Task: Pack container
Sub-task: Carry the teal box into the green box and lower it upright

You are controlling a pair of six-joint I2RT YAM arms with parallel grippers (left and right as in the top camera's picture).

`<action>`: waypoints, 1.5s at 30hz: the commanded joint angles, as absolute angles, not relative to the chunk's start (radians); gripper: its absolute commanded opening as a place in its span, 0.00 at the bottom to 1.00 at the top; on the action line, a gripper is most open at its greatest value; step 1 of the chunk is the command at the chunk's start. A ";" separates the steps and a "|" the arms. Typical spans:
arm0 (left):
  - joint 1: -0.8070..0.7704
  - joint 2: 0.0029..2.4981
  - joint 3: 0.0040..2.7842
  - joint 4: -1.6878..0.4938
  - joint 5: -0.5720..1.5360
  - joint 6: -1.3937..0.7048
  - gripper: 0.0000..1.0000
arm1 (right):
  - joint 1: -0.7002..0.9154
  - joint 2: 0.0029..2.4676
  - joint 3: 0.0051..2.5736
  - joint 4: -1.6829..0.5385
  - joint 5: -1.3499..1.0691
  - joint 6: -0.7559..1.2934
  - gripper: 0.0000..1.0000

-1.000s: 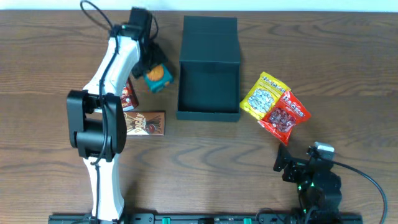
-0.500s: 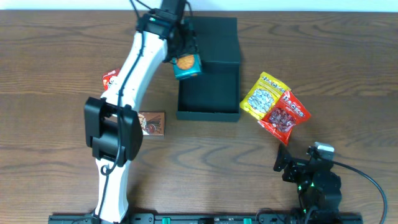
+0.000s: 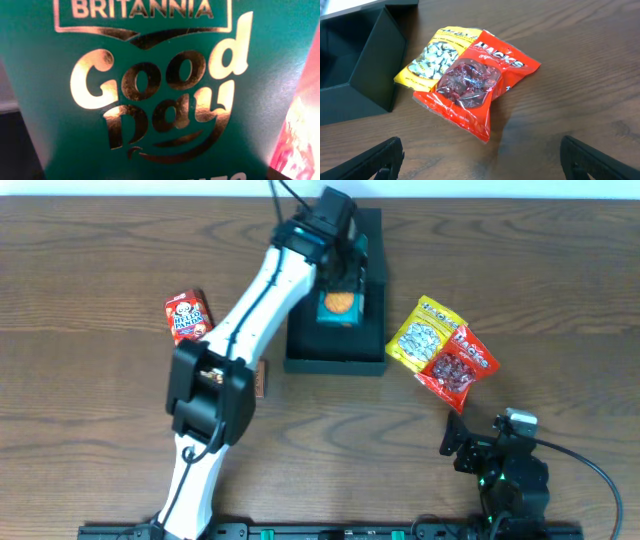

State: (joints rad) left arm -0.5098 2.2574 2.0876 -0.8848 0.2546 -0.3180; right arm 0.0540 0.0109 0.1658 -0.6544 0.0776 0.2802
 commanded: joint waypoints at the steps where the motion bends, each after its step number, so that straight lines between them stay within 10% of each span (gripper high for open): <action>1: -0.539 2.283 2.114 -0.906 0.289 -0.265 0.73 | 0.047 0.006 0.157 -0.654 0.078 0.268 0.99; 21: -0.577 2.284 2.114 -1.085 0.297 -0.428 0.68 | 0.047 0.006 0.157 -0.654 0.078 0.268 0.99; 34: -0.577 2.284 2.114 -1.066 0.284 -0.420 0.94 | 0.047 0.006 0.157 -0.654 0.078 0.268 0.99; 45: -0.576 2.283 2.141 -1.073 0.234 -0.380 0.92 | 0.047 0.006 0.157 -0.654 0.078 0.268 0.99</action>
State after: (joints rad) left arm -0.5732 2.2948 2.0998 -1.0664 0.2867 -0.4046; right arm 0.0540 0.0109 0.1658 -0.6540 0.0776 0.2802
